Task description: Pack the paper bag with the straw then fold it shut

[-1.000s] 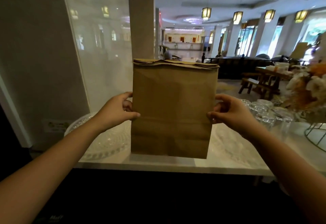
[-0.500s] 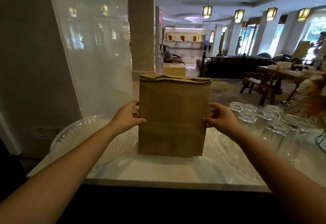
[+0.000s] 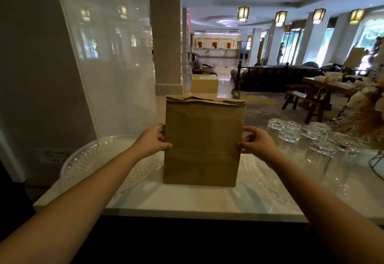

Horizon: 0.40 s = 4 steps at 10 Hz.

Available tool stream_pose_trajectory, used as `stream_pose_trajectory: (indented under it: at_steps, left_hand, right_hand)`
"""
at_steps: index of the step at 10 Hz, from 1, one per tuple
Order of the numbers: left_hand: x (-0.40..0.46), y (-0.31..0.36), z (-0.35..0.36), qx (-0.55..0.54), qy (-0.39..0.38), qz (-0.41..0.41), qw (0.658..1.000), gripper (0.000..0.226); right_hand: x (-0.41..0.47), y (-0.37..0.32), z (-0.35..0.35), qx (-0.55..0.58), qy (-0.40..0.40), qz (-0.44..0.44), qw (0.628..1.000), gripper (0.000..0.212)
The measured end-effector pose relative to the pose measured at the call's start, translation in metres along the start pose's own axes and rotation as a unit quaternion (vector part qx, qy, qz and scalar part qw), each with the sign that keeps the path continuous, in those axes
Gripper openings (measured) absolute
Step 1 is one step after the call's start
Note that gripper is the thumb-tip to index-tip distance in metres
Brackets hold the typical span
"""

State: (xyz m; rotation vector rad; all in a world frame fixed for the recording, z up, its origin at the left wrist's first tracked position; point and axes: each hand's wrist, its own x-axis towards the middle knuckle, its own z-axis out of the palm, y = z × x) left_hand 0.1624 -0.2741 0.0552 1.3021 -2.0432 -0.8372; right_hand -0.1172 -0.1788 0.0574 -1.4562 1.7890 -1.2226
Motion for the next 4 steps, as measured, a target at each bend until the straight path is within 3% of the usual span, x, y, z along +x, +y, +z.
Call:
stream_pose_trajectory:
  at_steps: [1, 2, 3, 4]
  left_hand:
    - [-0.008, 0.004, -0.012, 0.004, -0.008, -0.014, 1.0, 0.071]
    - [-0.02, 0.005, -0.029, 0.025, -0.001, -0.016, 1.0, 0.061]
    - [-0.04, 0.008, -0.047, 0.066, -0.018, -0.024, 0.997, 0.047]
    - [-0.059, 0.006, -0.066, 0.08, -0.021, -0.043, 0.996, 0.042]
  right_hand:
    - [-0.003, -0.006, -0.007, -0.022, 0.029, 0.013, 0.999, 0.041]
    - [-0.009, -0.017, -0.012, -0.035, 0.052, 0.001, 0.998, 0.028]
    - [-0.017, -0.035, -0.004, -0.061, 0.042, -0.017, 0.997, 0.015]
    - [-0.025, -0.064, 0.017, -0.092, -0.014, -0.042, 0.995, 0.016]
